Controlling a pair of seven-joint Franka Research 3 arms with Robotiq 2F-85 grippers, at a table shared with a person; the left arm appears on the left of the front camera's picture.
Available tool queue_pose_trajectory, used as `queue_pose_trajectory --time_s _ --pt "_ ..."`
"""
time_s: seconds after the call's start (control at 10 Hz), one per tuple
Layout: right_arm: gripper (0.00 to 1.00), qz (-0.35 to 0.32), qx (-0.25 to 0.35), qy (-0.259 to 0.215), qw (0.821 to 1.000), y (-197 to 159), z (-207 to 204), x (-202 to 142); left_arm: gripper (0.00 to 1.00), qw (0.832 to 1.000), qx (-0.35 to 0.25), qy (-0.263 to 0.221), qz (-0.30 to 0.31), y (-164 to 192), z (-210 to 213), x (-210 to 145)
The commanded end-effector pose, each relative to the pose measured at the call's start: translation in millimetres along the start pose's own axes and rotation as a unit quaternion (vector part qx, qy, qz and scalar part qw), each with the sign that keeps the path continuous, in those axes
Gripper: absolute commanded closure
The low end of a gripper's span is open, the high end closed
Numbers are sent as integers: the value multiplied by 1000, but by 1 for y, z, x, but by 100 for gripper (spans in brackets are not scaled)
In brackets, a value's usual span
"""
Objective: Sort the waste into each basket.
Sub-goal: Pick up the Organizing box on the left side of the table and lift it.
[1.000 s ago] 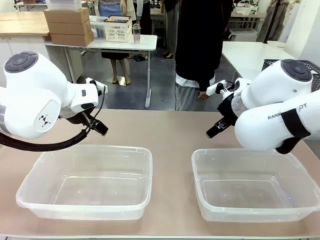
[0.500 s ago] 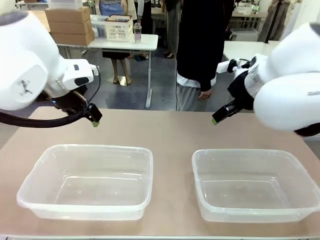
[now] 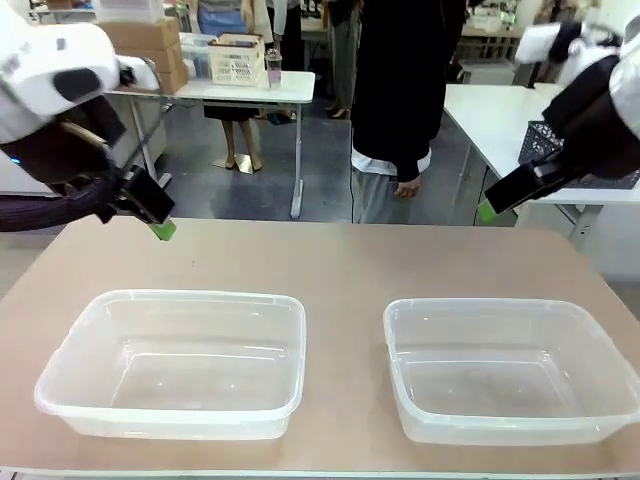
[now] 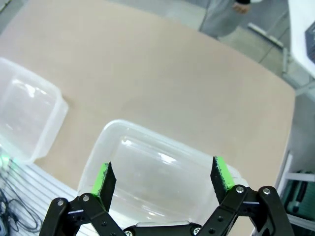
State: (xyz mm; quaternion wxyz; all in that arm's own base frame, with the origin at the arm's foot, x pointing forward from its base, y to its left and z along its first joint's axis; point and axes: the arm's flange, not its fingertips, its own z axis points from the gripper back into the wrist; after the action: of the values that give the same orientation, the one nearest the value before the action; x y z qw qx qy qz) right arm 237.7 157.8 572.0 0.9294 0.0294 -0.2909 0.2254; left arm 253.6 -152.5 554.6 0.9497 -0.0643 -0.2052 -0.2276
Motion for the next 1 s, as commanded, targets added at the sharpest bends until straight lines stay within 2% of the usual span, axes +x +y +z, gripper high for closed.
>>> queue_pose_trajectory --time_s 0.0,0.1,0.2,0.3,0.4,0.5,0.6,0.7,0.8,0.9 --pt "0 0 -7 -11 1000 2 11 -3 0 1000 -2 -10 -4 -3 8 -3" --pt "0 -74 144 -19 987 -26 12 -14 0 991 -132 -4 -1 15 6 -8" --pt "0 -219 269 -42 937 -70 17 -34 0 953 -300 -14 33 52 11 -20" --pt "0 -426 317 -80 843 -119 21 -61 0 902 -418 -54 86 88 5 -37" --pt "0 -513 361 -133 767 -153 28 -89 0 858 -492 -43 138 115 -5 -47" --pt "0 -560 378 -174 716 -173 34 -111 0 828 -521 -62 200 136 -12 -57" --pt "0 -594 369 -169 695 -184 33 -124 0 805 -530 -95 247 153 -12 -69" --pt "0 -606 358 -159 692 -192 30 -133 0 787 -531 -127 288 167 -6 -77" --pt "0 -616 324 -166 699 -196 31 -140 0 805 -480 -126 326 175 1 -84" --pt "0 -407 325 -75 850 -222 61 -110 0 859 -475 -100 165 181 11 -56"
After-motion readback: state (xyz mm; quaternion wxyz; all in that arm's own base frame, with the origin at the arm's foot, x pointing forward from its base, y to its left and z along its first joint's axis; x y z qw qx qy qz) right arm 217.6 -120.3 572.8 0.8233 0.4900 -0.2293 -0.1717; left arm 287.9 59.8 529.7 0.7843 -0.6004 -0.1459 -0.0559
